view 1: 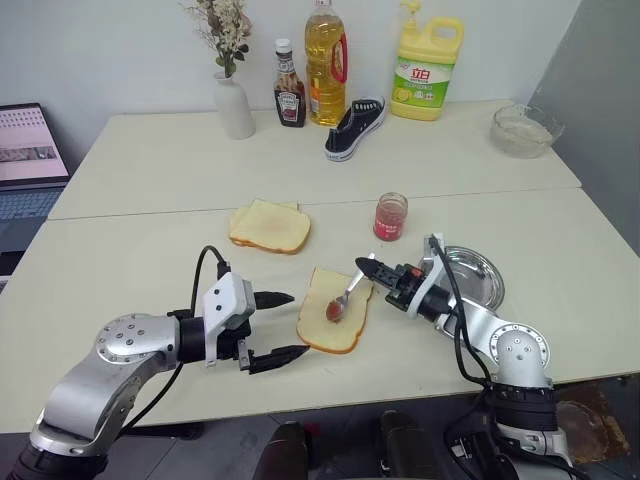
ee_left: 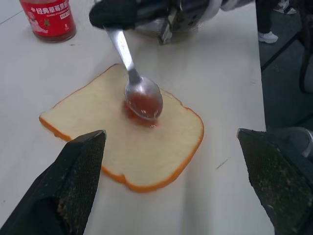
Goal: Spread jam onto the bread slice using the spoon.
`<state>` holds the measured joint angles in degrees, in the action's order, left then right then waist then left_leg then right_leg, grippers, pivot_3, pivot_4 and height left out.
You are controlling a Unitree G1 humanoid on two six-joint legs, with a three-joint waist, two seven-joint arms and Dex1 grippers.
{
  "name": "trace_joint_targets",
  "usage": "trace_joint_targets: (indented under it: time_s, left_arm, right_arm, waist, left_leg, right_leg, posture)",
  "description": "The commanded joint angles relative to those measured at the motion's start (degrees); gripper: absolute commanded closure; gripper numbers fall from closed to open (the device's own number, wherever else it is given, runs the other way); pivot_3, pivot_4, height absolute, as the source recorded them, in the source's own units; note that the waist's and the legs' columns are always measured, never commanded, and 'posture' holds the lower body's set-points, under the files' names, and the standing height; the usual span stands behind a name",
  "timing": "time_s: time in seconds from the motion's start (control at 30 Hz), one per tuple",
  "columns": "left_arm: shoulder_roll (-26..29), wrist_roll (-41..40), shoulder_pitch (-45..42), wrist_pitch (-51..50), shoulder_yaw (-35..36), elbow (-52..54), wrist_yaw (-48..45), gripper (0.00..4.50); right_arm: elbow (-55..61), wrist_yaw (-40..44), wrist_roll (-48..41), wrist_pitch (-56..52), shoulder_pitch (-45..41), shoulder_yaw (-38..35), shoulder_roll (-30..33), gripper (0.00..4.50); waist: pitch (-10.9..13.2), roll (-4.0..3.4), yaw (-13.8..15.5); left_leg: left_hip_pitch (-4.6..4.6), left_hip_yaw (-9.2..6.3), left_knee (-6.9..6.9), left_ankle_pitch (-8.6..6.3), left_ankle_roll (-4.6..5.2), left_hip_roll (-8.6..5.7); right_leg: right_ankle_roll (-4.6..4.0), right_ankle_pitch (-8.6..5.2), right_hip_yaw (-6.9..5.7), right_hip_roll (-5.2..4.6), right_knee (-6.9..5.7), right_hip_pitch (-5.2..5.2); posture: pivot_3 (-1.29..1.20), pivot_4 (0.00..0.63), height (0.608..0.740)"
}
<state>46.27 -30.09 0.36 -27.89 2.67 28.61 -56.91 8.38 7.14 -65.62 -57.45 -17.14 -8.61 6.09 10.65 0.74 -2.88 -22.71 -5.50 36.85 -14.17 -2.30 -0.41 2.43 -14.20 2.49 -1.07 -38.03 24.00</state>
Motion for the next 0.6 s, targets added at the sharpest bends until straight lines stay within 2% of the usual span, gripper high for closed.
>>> trace_joint_targets:
  time_s: [0.03,0.3,0.6]
  left_arm:
    - [-0.04,0.06,-0.57,1.05,0.48,0.84,0.08,0.0]
    - [-0.25,0.41,-0.92,1.5,0.08,0.22,-0.16,0.0]
    - [-0.77,1.11,-1.22,2.57,-0.27,-0.86,-0.42,0.0]
  right_arm:
    - [-0.48,2.19,1.31,1.51,0.59,0.1,-0.12,4.47]
    - [-4.01,3.94,5.2,3.83,0.52,-1.69,1.5,4.47]
    - [-0.81,2.38,0.22,1.63,-0.75,-6.53,4.82,4.47]
  waist:
    - [0.0,0.0,-0.02]
    - [0.0,0.0,-0.01]
    - [-0.01,0.01,0.4]
  left_leg:
    - [0.0,0.01,0.0,0.0,0.0,0.0]
    - [0.01,0.01,0.0,0.0,0.0,0.0]
    - [0.02,0.01,0.04,0.0,0.0,-0.02]
  right_leg:
    - [0.0,0.0,0.0,0.0,0.0,0.0]
    - [-0.01,0.01,0.01,0.0,0.0,-0.01]
    - [0.0,0.01,0.01,0.0,0.0,-0.04]
  posture:
    - [0.0,0.15,0.74]
    - [0.0,0.15,0.74]
    - [0.0,0.15,0.74]
